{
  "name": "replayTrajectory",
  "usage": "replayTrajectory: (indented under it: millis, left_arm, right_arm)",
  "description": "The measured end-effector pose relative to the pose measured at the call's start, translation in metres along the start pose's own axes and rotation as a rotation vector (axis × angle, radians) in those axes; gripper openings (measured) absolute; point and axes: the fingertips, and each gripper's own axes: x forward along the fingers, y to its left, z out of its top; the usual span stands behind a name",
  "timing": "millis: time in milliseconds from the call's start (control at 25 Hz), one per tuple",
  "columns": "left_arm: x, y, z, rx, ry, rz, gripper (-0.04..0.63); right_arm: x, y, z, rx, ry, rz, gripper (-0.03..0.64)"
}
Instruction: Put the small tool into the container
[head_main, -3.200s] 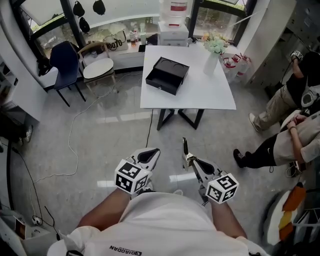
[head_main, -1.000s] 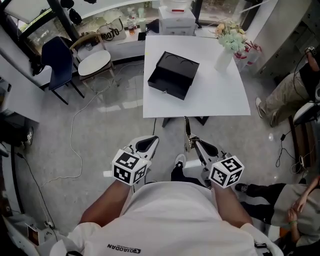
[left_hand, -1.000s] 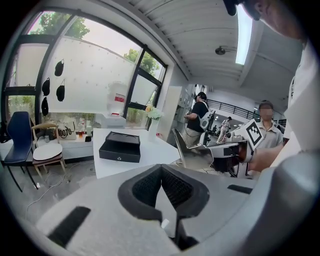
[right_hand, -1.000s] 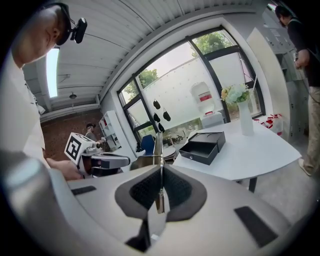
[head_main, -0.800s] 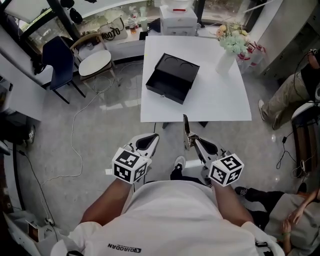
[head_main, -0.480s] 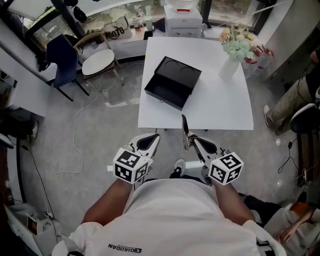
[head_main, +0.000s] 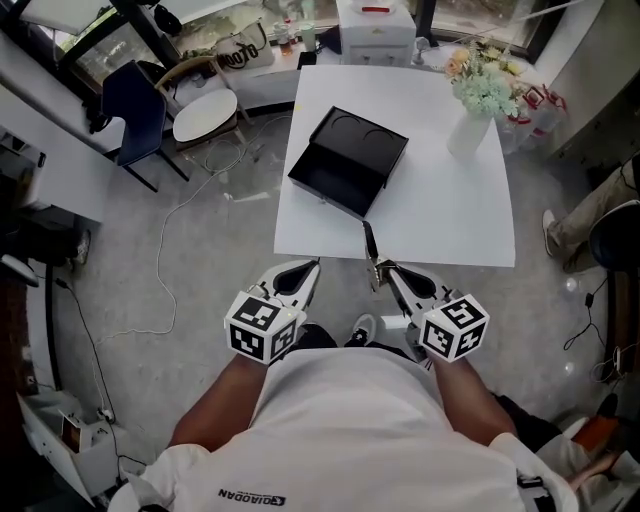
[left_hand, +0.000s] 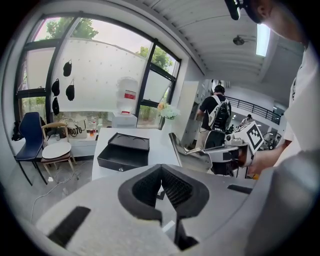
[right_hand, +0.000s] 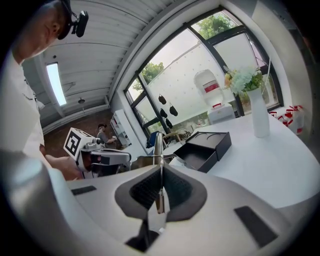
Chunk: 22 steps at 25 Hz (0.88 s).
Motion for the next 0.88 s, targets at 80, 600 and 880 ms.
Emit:
replayTrajectory:
  millis: [80, 600, 880]
  left_arm:
    - [0.000, 0.001, -0.001, -0.004, 0.006, 0.003, 0.009]
    - [0.017, 0.022, 0.024, 0.051, -0.012, -0.042, 0.009]
    - [0.026, 0.058, 0.043, 0.072, -0.017, -0.065, 0.009]
  right_arm:
    - [0.002, -0.002, -0.001, 0.005, 0.003, 0.002, 0.012]
    - [0.028, -0.008, 0.012, -0.004, -0.004, -0.029, 0.012]
    - [0.058, -0.012, 0.036, -0.042, 0.005, -0.073, 0.012]
